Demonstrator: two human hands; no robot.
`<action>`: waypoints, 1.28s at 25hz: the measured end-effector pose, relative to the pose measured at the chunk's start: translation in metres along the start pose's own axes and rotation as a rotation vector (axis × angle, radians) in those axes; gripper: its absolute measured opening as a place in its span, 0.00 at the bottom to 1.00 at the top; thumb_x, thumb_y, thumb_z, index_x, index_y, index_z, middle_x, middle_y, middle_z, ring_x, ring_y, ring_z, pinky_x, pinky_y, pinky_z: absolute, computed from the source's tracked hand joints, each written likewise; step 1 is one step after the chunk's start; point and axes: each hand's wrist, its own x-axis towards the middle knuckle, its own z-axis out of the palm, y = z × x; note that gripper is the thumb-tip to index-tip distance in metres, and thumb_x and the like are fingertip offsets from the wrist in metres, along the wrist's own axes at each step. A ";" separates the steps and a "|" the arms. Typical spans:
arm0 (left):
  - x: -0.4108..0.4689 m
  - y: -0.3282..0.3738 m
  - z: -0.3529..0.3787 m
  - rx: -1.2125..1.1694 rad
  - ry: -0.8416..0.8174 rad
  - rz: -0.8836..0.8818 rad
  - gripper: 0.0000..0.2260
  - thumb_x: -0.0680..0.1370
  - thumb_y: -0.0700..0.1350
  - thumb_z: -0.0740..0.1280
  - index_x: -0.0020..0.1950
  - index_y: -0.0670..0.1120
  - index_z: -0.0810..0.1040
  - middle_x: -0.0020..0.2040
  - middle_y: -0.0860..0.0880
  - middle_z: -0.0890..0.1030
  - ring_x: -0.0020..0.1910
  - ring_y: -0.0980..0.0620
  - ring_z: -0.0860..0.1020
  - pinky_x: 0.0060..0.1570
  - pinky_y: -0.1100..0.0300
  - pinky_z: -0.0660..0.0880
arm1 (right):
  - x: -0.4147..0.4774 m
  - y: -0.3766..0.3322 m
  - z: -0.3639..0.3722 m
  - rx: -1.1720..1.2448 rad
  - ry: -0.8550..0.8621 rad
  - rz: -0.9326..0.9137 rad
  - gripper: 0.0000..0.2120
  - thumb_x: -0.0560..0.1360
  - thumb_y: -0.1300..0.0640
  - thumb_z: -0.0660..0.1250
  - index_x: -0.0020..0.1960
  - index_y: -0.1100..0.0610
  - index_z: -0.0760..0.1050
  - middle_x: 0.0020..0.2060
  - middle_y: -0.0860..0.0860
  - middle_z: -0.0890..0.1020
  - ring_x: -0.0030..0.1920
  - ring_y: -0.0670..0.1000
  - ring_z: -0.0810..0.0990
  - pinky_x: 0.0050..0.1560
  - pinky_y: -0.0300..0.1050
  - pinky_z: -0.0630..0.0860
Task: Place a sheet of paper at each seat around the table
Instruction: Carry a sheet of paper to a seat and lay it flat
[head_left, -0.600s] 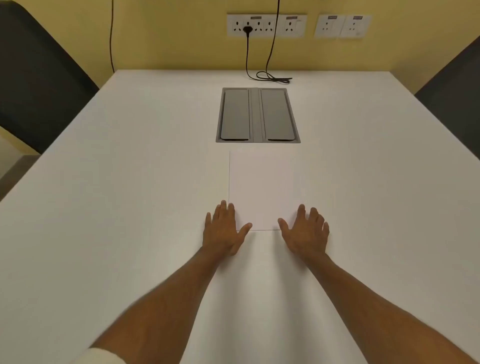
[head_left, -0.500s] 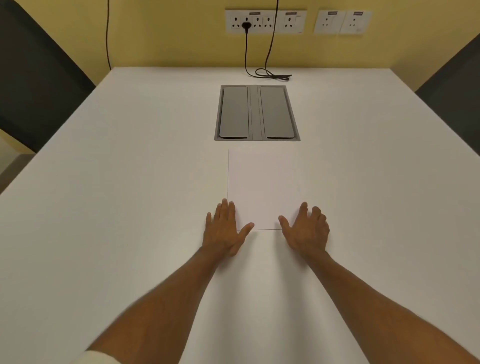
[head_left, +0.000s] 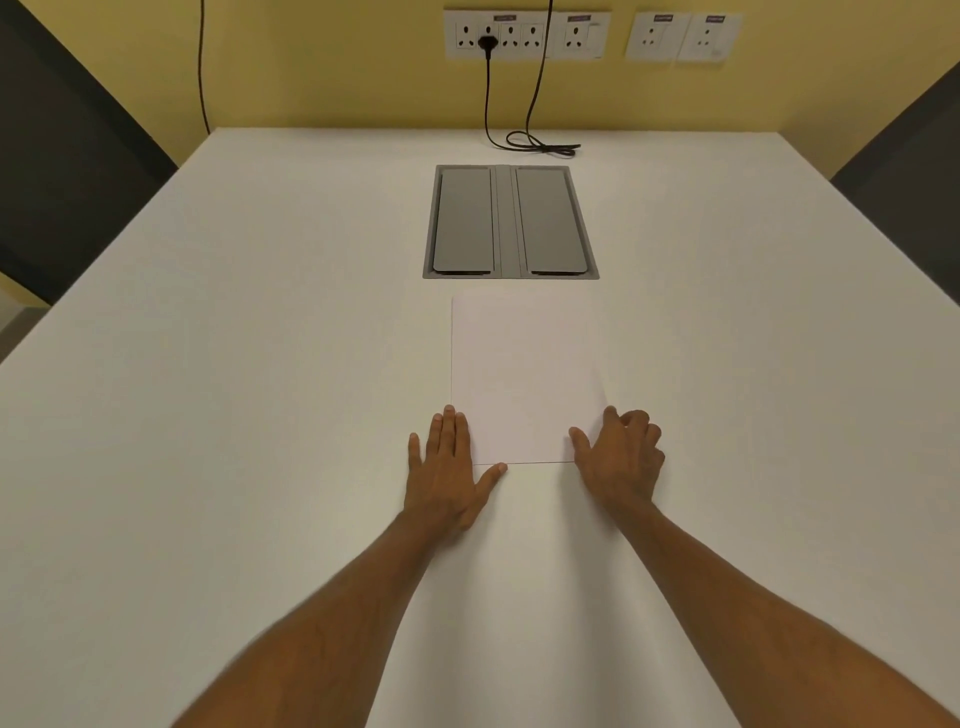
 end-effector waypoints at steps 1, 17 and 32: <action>0.000 0.000 0.000 0.000 0.004 -0.001 0.38 0.78 0.66 0.47 0.78 0.43 0.38 0.79 0.46 0.40 0.78 0.49 0.40 0.75 0.45 0.39 | 0.001 0.001 -0.003 0.028 0.019 -0.015 0.21 0.78 0.47 0.61 0.66 0.59 0.70 0.61 0.57 0.71 0.63 0.58 0.69 0.58 0.51 0.69; -0.004 0.007 -0.025 -0.210 0.041 -0.080 0.34 0.79 0.64 0.50 0.78 0.44 0.49 0.79 0.45 0.50 0.78 0.47 0.50 0.76 0.46 0.46 | 0.012 0.009 -0.029 1.027 0.041 0.493 0.10 0.70 0.68 0.71 0.50 0.60 0.81 0.34 0.52 0.80 0.33 0.53 0.78 0.34 0.40 0.76; -0.084 0.047 -0.131 -1.270 0.062 -0.459 0.04 0.79 0.39 0.63 0.46 0.43 0.76 0.43 0.47 0.78 0.41 0.47 0.76 0.47 0.56 0.70 | -0.103 0.052 -0.122 1.383 -0.198 0.456 0.11 0.72 0.72 0.68 0.54 0.68 0.76 0.45 0.60 0.80 0.44 0.56 0.80 0.45 0.49 0.77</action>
